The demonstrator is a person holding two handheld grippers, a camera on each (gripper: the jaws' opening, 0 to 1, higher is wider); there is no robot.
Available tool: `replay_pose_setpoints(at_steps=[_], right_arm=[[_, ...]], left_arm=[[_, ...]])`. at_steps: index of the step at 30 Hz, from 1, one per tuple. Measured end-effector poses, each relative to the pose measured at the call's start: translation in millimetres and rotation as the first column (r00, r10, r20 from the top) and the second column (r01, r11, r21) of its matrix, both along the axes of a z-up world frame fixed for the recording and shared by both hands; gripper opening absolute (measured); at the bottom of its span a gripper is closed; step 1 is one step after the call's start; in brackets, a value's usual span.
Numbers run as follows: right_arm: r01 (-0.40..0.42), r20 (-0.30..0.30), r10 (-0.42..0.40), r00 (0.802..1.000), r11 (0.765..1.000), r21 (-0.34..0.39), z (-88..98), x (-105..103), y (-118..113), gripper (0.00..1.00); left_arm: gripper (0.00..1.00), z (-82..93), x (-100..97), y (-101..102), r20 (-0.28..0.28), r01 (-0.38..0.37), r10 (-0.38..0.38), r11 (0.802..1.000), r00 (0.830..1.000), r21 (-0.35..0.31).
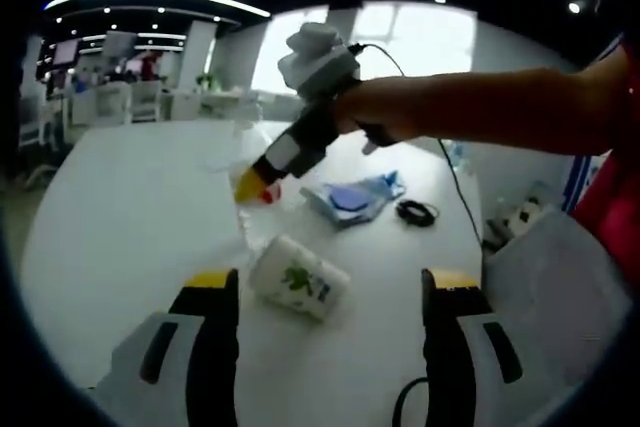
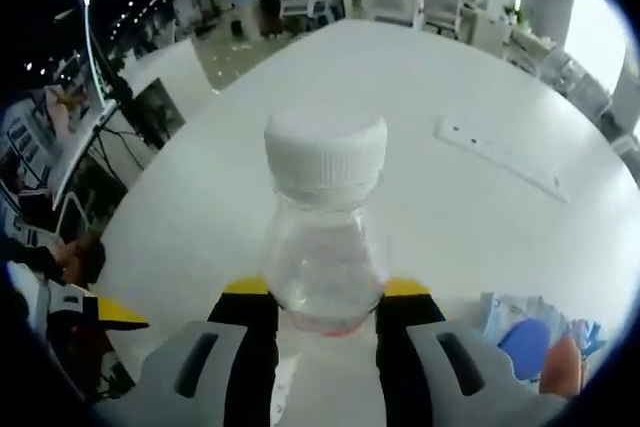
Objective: Arrange the tabletop items into an orderly group along one side of the table until the central work area is clear of visible clutter.
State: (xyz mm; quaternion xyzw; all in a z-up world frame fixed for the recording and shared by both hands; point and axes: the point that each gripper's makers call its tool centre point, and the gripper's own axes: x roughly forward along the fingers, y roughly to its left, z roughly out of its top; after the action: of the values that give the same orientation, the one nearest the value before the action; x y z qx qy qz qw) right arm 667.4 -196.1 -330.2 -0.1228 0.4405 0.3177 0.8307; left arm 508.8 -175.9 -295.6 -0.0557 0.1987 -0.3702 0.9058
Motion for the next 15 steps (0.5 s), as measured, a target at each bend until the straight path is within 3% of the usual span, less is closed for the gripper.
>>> replay_pose_setpoints(at_steps=[15], right_arm=[[0.031,0.055,-0.033,0.998,0.999,0.038,1.7,-3.8,31.8,0.37]], left_arm=[[0.71,-2.5,-2.8,6.3,-0.007,-0.005,0.005,1.0,1.0,0.001]])
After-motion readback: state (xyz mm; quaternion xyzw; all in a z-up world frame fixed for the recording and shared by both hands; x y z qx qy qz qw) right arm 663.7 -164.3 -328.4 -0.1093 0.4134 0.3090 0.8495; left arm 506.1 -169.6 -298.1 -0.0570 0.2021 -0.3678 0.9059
